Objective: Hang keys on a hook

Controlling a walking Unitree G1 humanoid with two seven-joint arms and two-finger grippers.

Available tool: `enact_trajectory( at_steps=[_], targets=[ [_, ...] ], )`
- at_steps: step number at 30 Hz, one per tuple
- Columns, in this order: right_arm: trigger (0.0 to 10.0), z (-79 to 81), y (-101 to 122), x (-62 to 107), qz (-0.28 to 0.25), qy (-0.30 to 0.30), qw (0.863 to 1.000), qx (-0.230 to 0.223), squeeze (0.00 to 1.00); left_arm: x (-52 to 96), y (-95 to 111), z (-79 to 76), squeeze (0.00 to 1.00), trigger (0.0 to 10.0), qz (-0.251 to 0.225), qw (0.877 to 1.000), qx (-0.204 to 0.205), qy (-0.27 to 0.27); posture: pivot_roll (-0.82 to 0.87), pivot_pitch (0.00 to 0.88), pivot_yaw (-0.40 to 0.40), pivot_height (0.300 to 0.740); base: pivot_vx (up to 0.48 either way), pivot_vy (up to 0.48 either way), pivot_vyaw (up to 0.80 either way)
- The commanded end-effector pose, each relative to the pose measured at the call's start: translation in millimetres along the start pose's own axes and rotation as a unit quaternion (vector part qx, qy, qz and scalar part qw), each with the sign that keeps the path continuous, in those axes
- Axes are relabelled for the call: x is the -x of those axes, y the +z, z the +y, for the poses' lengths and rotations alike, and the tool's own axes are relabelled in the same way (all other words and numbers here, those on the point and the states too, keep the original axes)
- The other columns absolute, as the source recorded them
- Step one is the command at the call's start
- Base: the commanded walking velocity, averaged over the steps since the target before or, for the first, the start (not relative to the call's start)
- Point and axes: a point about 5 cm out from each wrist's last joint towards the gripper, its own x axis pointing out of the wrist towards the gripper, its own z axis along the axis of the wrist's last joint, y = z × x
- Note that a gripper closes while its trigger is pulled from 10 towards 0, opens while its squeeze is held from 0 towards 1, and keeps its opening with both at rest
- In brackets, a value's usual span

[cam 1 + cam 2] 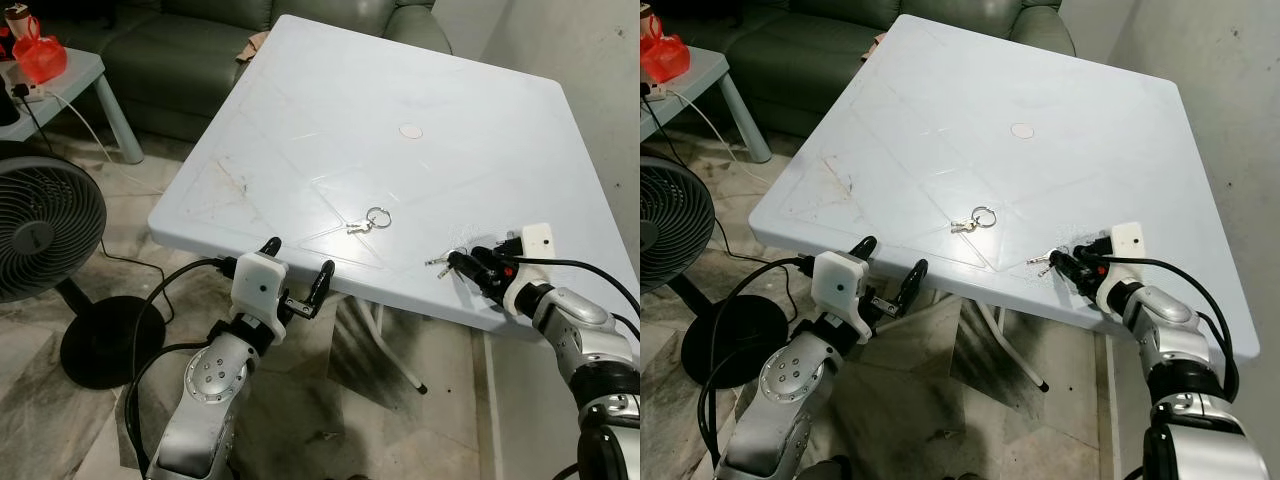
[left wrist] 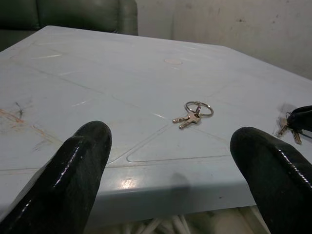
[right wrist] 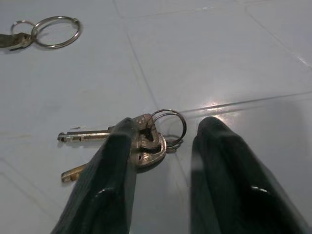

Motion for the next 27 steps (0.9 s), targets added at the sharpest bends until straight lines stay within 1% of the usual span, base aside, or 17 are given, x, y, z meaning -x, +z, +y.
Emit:
enact_trajectory(
  at_steps=[1,10,12,27],
  targets=[
    [0.0,-3.5,-3.9,4.4,0.007,-0.006,1.000,-0.001,0.00,0.8,0.8,-2.8,0.00,10.0,-0.002,1.000,-0.004,-0.004,0.11,0.182,-0.128,0.740,0.000,0.000,0.00],
    [0.0,-4.1,-3.2,4.8,0.000,-0.006,1.000,0.000,0.00,0.9,0.9,-2.6,0.00,10.0,-0.002,1.000,-0.004,-0.004,0.11,0.182,-0.126,0.740,0.000,0.000,0.00],
    [0.0,-5.0,-1.9,5.6,-0.009,-0.006,1.000,-0.004,0.00,0.9,0.9,-2.9,0.00,10.0,-0.003,1.000,-0.003,-0.003,0.11,0.181,-0.127,0.740,0.000,0.000,0.00],
    [0.0,-8.9,6.0,6.5,-0.032,-0.018,0.999,-0.006,0.00,1.2,1.1,-2.7,0.00,10.0,-0.003,1.000,-0.002,-0.001,0.11,0.179,-0.129,0.740,0.000,0.000,0.00]
  ],
)
